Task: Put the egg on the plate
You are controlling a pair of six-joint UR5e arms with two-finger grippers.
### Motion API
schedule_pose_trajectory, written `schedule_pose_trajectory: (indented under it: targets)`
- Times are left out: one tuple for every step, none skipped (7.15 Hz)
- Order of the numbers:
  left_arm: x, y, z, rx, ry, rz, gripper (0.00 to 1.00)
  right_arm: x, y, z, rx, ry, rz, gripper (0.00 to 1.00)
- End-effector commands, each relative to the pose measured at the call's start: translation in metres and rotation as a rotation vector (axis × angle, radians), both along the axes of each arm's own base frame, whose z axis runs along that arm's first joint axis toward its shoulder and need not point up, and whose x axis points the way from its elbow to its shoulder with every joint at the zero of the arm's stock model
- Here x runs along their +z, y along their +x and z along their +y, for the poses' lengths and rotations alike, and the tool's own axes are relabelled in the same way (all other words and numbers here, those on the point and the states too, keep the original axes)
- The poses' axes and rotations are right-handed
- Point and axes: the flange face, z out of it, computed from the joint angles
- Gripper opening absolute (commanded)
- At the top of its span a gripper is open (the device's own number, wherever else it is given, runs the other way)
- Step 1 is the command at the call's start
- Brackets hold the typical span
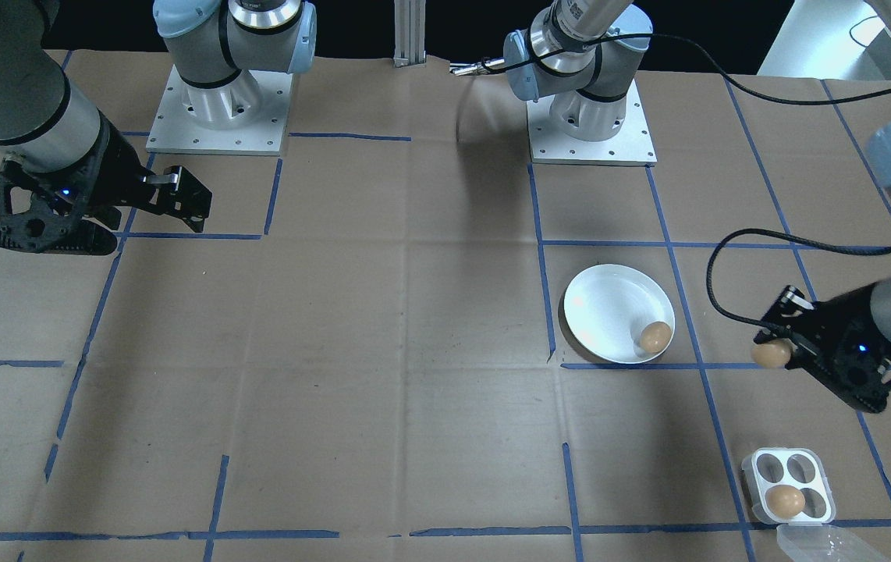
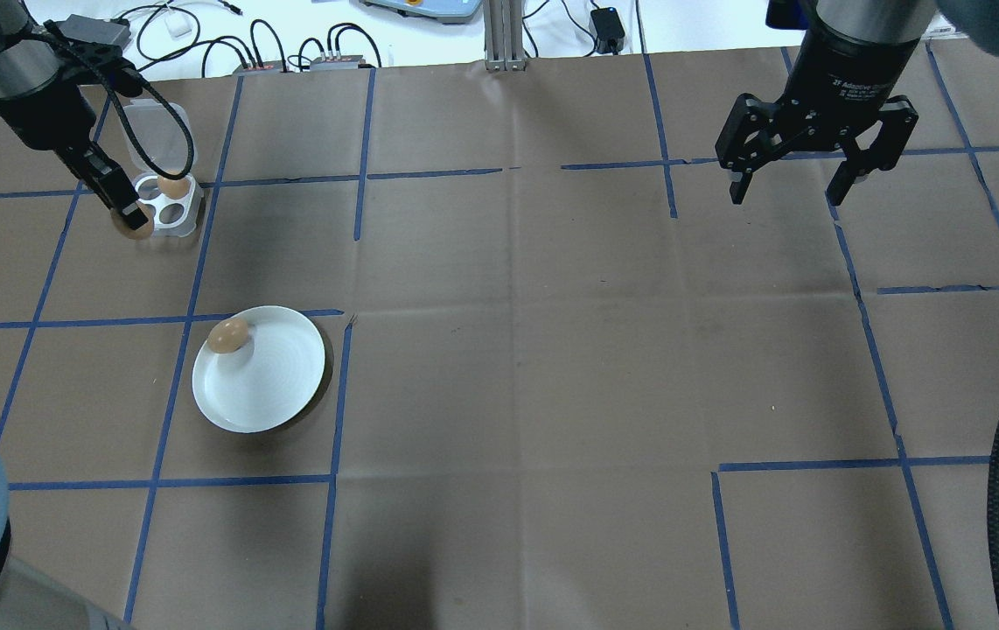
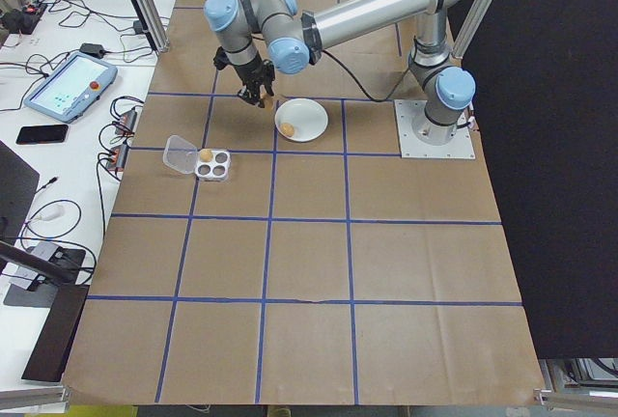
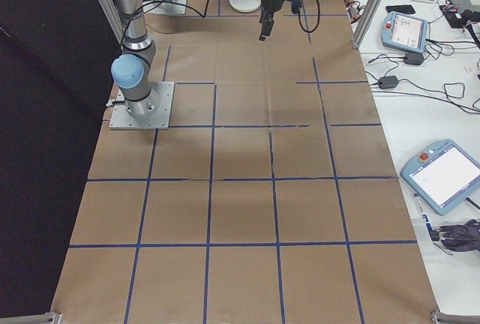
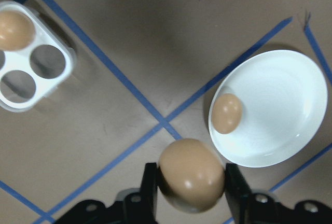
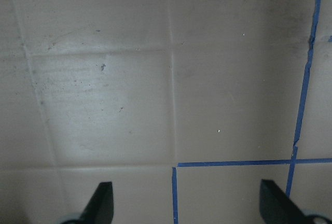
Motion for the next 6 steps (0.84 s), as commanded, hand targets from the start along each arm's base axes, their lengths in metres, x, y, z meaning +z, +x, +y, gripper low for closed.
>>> schedule_pose_trajectory:
  targets:
    - [-0.015, -0.048, 0.052, 0.279, -0.036, -0.034, 0.25, 0.0, 0.0, 0.0, 0.0, 0.0, 0.0, 1.0]
    - [-0.037, -0.058, 0.062, 0.368, -0.027, -0.029, 0.25, 0.0, 0.0, 0.0, 0.0, 0.0, 0.0, 1.0]
    - [-0.059, -0.064, 0.063, 0.4, -0.058, -0.037, 0.24, 0.0, 0.0, 0.0, 0.0, 0.0, 0.0, 1.0]
    - [-0.087, -0.066, 0.065, 0.412, -0.091, -0.042, 0.25, 0.0, 0.0, 0.0, 0.0, 0.0, 0.0, 1.0]
    - [-0.121, -0.069, 0.061, 0.433, -0.118, -0.046, 0.25, 0.0, 0.0, 0.0, 0.0, 0.0, 0.0, 1.0]
    - [-0.139, -0.074, 0.06, 0.432, -0.133, -0.047, 0.25, 0.0, 0.0, 0.0, 0.0, 0.0, 0.0, 1.0]
